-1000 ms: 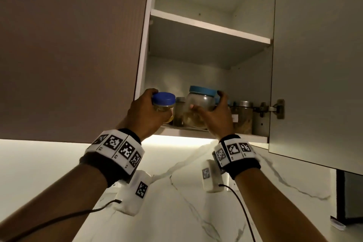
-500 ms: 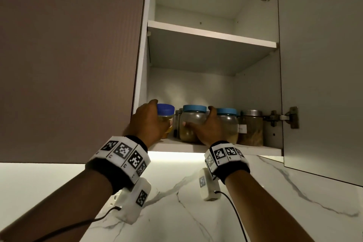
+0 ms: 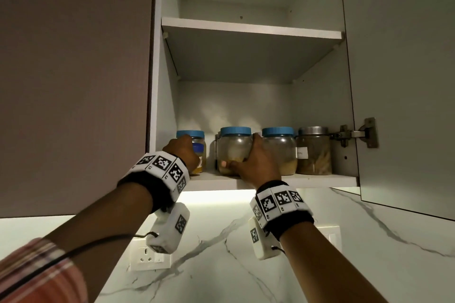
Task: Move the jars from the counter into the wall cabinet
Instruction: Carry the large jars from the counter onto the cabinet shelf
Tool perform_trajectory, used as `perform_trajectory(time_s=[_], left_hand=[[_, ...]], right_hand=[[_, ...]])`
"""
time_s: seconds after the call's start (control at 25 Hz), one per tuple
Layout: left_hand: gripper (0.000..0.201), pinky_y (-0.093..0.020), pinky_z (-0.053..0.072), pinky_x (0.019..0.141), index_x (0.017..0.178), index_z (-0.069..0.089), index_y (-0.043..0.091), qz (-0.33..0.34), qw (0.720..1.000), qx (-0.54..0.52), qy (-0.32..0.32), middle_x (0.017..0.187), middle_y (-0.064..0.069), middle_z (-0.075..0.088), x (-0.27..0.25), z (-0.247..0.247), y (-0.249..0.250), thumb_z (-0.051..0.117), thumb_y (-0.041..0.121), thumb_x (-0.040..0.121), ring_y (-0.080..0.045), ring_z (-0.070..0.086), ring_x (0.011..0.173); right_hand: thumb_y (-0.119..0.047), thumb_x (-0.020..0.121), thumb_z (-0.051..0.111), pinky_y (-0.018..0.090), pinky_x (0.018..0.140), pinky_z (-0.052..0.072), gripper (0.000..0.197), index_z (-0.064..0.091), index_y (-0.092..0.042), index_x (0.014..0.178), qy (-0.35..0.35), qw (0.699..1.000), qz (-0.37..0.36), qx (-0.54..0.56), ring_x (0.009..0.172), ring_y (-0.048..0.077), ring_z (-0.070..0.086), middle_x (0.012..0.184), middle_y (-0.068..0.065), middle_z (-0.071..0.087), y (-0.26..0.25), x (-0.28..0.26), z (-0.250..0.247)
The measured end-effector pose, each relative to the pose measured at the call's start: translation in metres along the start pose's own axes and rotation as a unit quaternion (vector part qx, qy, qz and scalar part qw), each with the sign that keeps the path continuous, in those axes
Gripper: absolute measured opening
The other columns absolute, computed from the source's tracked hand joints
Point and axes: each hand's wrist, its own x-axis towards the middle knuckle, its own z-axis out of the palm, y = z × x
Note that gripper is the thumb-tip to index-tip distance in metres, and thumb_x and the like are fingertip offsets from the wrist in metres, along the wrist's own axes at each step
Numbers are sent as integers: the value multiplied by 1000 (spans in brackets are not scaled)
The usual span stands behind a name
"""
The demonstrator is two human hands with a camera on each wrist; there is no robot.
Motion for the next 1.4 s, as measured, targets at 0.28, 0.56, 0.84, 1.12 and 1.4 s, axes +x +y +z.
perform_trajectory(time_s=[0.28, 0.56, 0.84, 1.12, 1.4], left_hand=[[32, -28, 42, 69, 111, 56, 3, 5, 987, 161, 20, 102, -13, 63, 6, -10, 5, 66, 15, 82, -28, 61, 91], [28, -28, 40, 61, 99, 60, 5, 38, 949, 313, 16, 68, -2, 46, 11, -31, 18, 71, 22, 79, -20, 49, 68], [27, -30, 38, 64, 105, 58, 2, 59, 936, 342, 54, 74, -5, 44, 3, -25, 18, 65, 17, 84, -29, 60, 86], [36, -30, 41, 69, 110, 57, 1, 63, 960, 269, 50, 111, -18, 57, -2, -30, 14, 70, 19, 81, -33, 59, 99], [20, -35, 55, 73, 102, 70, 1, 98, 992, 51, 63, 99, -17, 68, -40, -47, -13, 65, 8, 84, -29, 66, 83]], right_hand=[[-39, 66, 82, 41, 91, 49, 93, 27, -17, 139, -9, 1000, -17, 21, 111, 28, 57, 124, 7, 56, 1, -1, -3], [-38, 65, 83, 39, 88, 51, 91, 31, -15, 136, 2, 999, -32, 44, 108, 28, 57, 122, 7, 57, 7, 1, -1], [-42, 65, 81, 37, 86, 50, 87, 38, -10, 133, 15, 999, -31, 20, 104, 29, 60, 116, 9, 61, 9, 5, 2], [-43, 63, 82, 38, 91, 49, 89, 38, -11, 133, 18, 999, -29, 17, 110, 28, 58, 120, 9, 59, 9, 7, 3], [-29, 76, 74, 33, 76, 53, 51, 52, -12, 119, 74, 996, -49, -16, 89, 23, 65, 100, 6, 65, 7, -11, 4]])
